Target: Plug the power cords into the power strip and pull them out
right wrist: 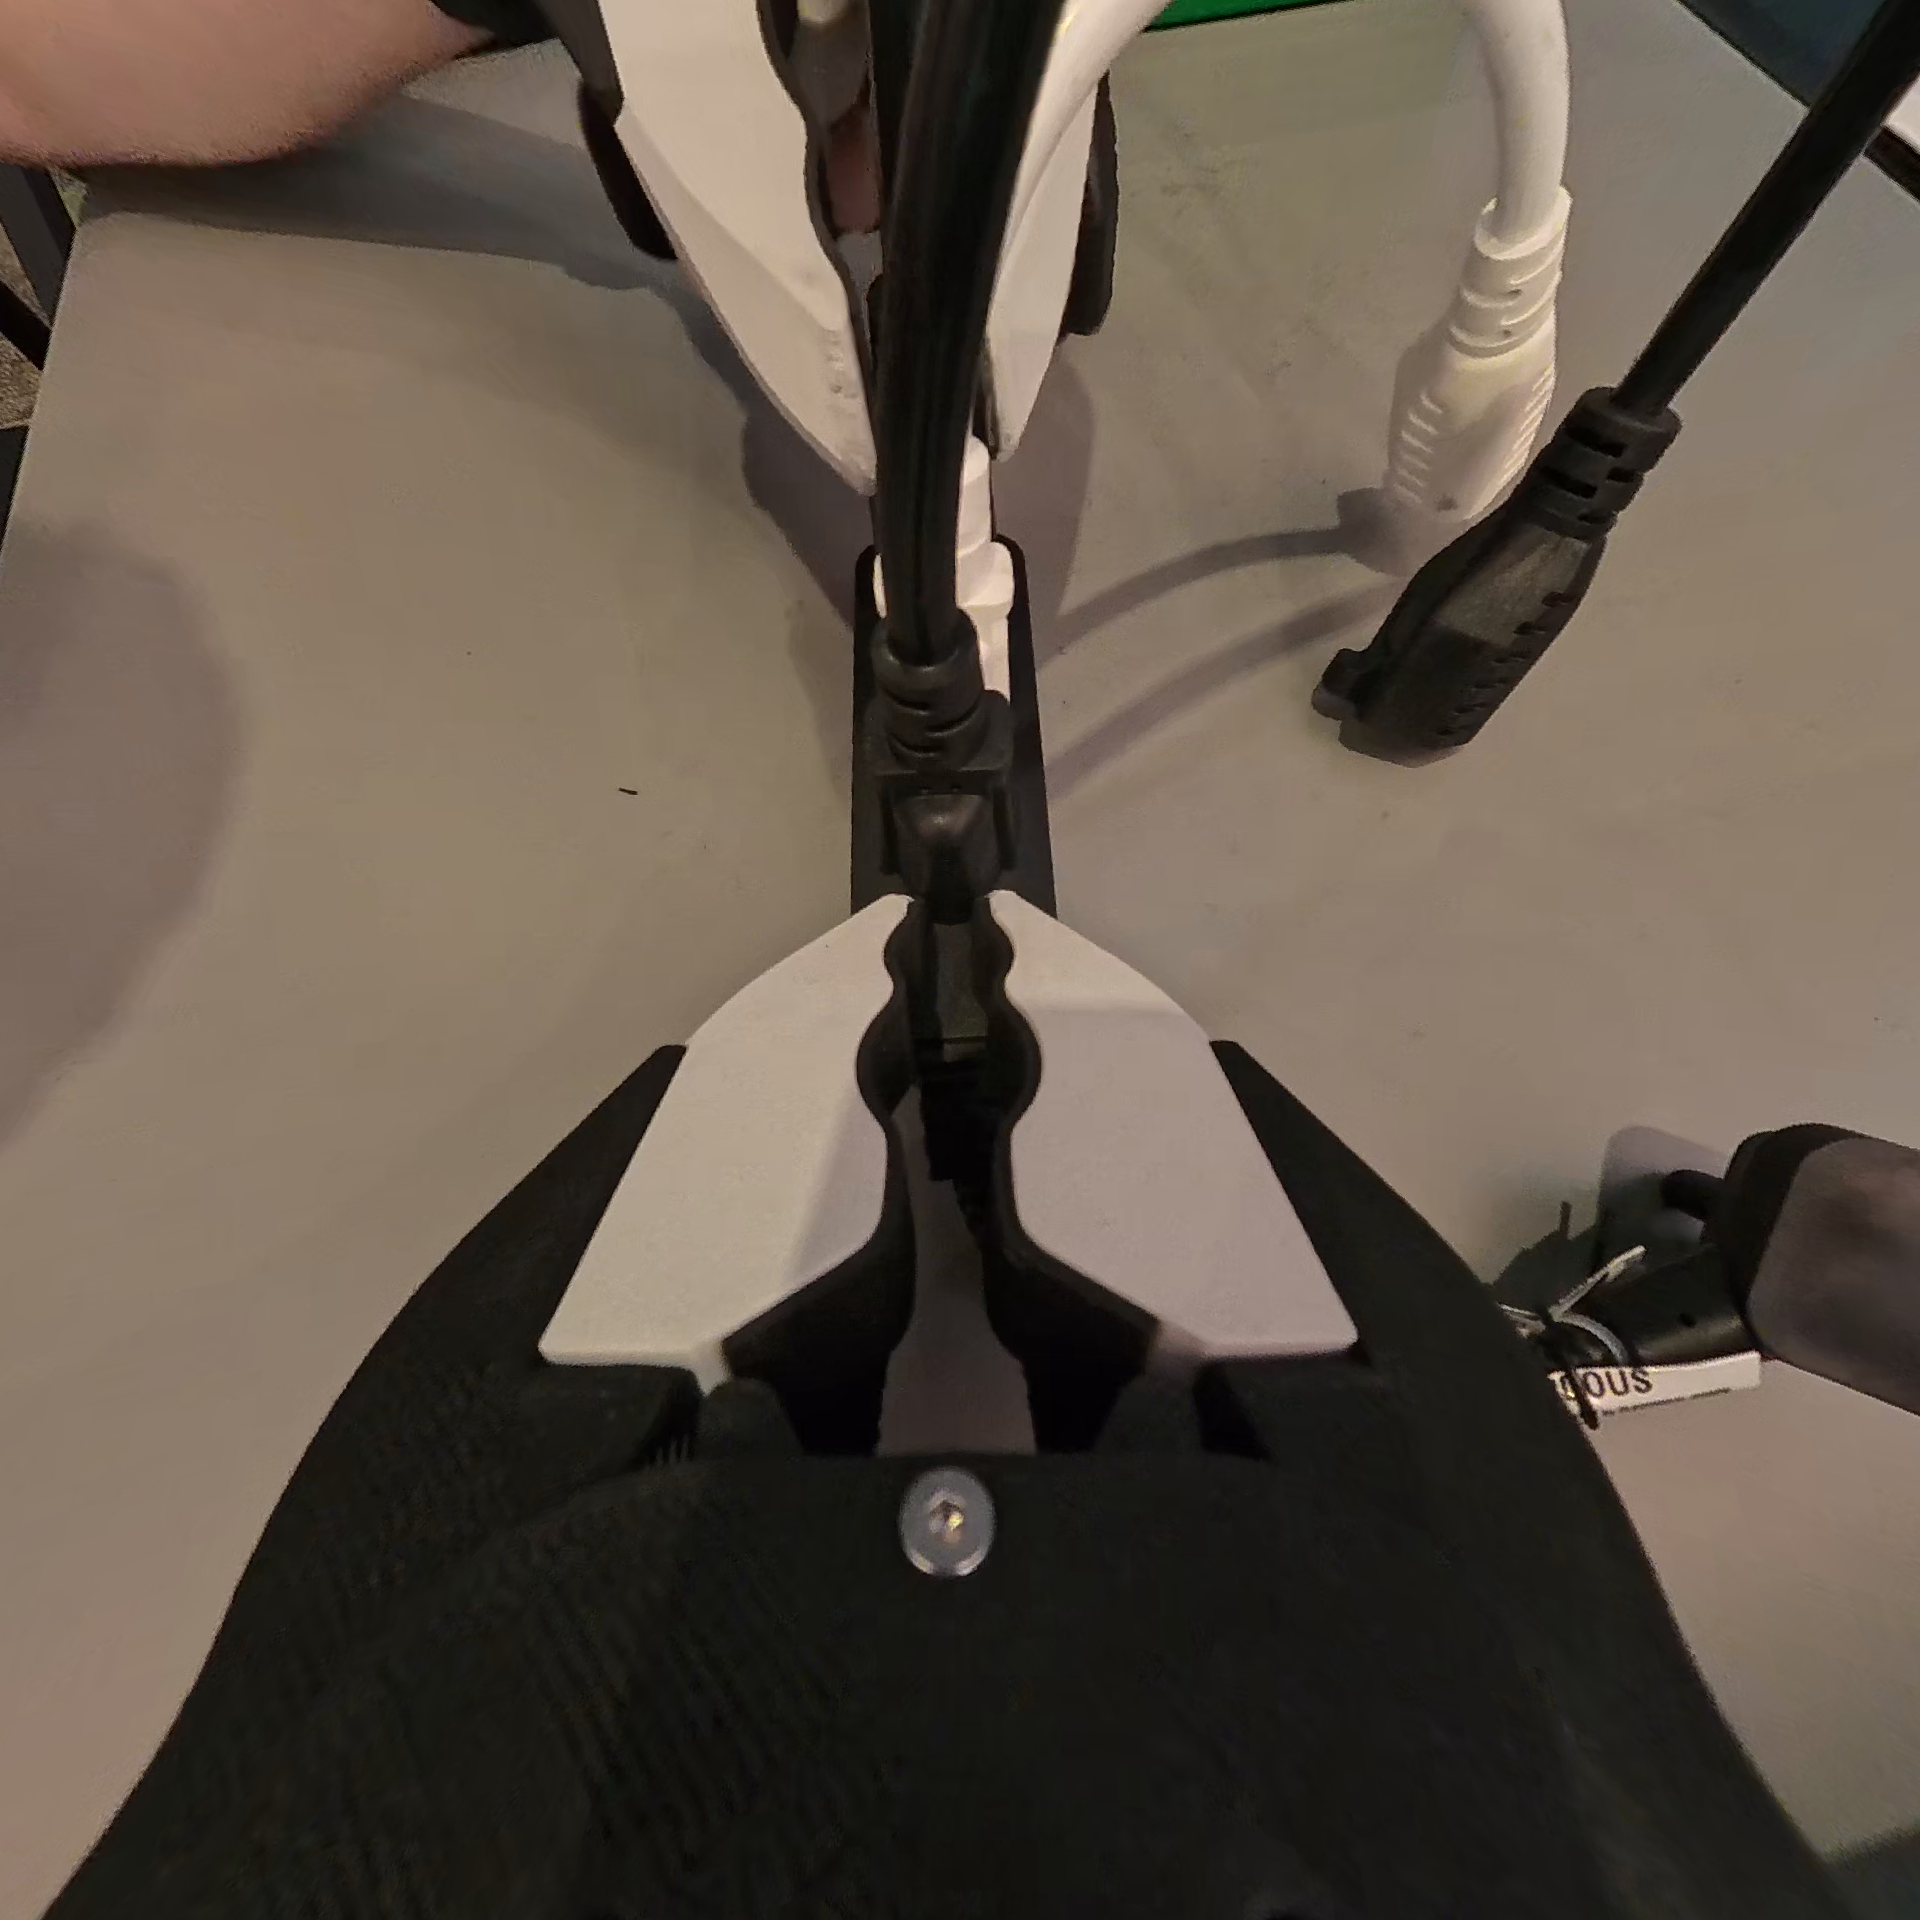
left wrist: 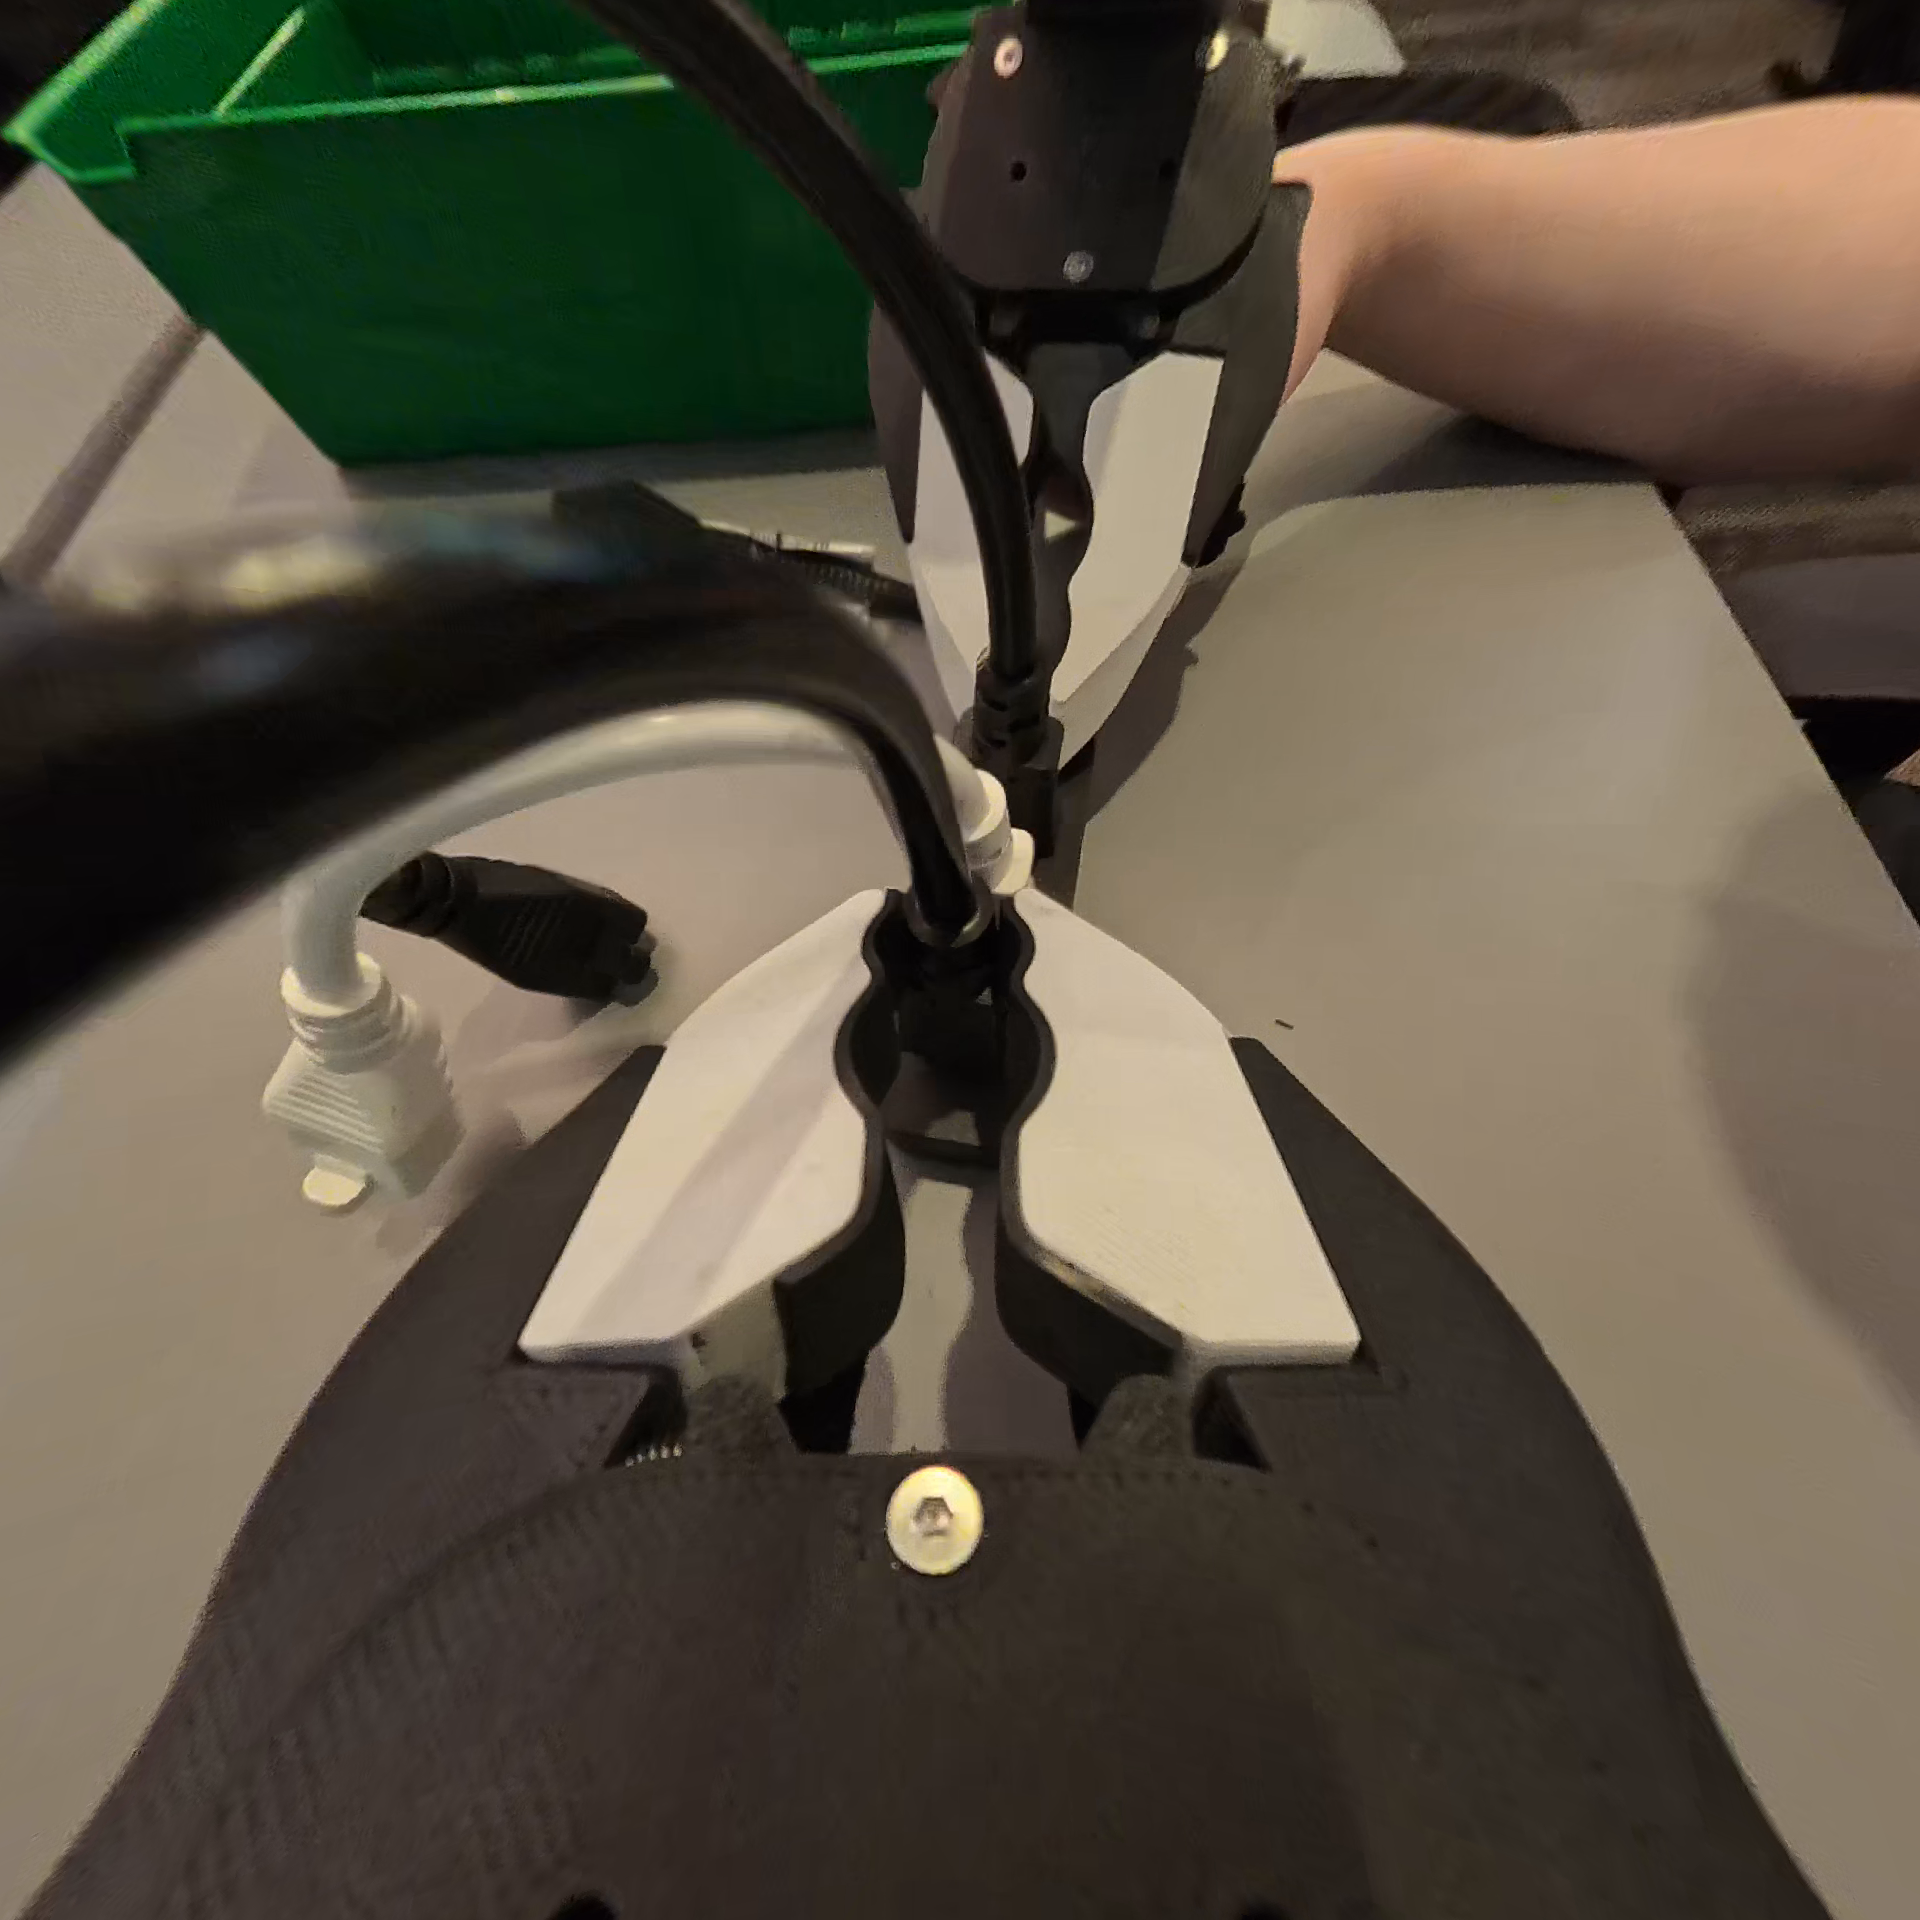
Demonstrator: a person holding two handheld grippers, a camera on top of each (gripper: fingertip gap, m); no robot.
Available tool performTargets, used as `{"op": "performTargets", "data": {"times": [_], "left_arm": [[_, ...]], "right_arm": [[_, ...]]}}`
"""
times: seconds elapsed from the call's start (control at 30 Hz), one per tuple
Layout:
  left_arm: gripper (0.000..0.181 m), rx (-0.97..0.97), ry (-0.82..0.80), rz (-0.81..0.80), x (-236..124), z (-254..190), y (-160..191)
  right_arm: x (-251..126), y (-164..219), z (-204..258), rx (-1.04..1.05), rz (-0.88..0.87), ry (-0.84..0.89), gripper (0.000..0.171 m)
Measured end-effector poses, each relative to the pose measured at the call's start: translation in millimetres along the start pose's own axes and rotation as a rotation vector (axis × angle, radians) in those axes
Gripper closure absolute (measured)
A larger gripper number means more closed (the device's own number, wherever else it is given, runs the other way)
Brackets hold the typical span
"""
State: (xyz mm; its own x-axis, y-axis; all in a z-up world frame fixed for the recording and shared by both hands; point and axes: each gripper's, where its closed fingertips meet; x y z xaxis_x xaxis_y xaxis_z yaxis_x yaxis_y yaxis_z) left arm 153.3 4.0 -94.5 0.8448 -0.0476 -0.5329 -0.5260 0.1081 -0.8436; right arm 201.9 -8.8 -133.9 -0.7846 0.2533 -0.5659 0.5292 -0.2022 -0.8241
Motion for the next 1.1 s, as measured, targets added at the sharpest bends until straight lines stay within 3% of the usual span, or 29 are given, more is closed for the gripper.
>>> {"op": "performTargets", "data": {"times": [0.13,0.3,0.4,0.6,0.83,1.1], "left_arm": [[0.162,-0.002,-0.028,0.061,-4,-3,-2],[0.161,-0.103,0.042,-0.08,-5,-5,-14],[0.167,-0.059,0.043,-0.103,-4,0,-11],[0.164,0.007,0.108,0.027,2,-3,2],[0.164,-0.053,0.146,-0.11,3,-4,1],[0.163,-0.059,0.145,-0.145,-1,-3,3]], "right_arm": [[0,0,0,0.002,0.001,0.001,0.16],[-3,2,1,0.012,-0.002,-0.013,0.168],[-2,2,2,-0.025,0.004,0.013,0.168],[-2,2,2,-0.022,0.028,0.028,0.167],[-2,2,1,-0.007,0.042,0.04,0.167],[-2,2,2,-0.012,0.039,0.035,0.167]]}}
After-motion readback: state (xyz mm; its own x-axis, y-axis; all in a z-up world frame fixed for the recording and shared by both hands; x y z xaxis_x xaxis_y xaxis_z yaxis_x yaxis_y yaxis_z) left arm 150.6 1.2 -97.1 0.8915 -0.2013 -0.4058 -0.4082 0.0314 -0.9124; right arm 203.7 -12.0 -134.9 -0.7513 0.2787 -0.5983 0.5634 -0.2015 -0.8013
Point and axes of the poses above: each gripper's, where its closed fingertips meet, x out along the fingers, y out of its underside, z = x × y across the jaws
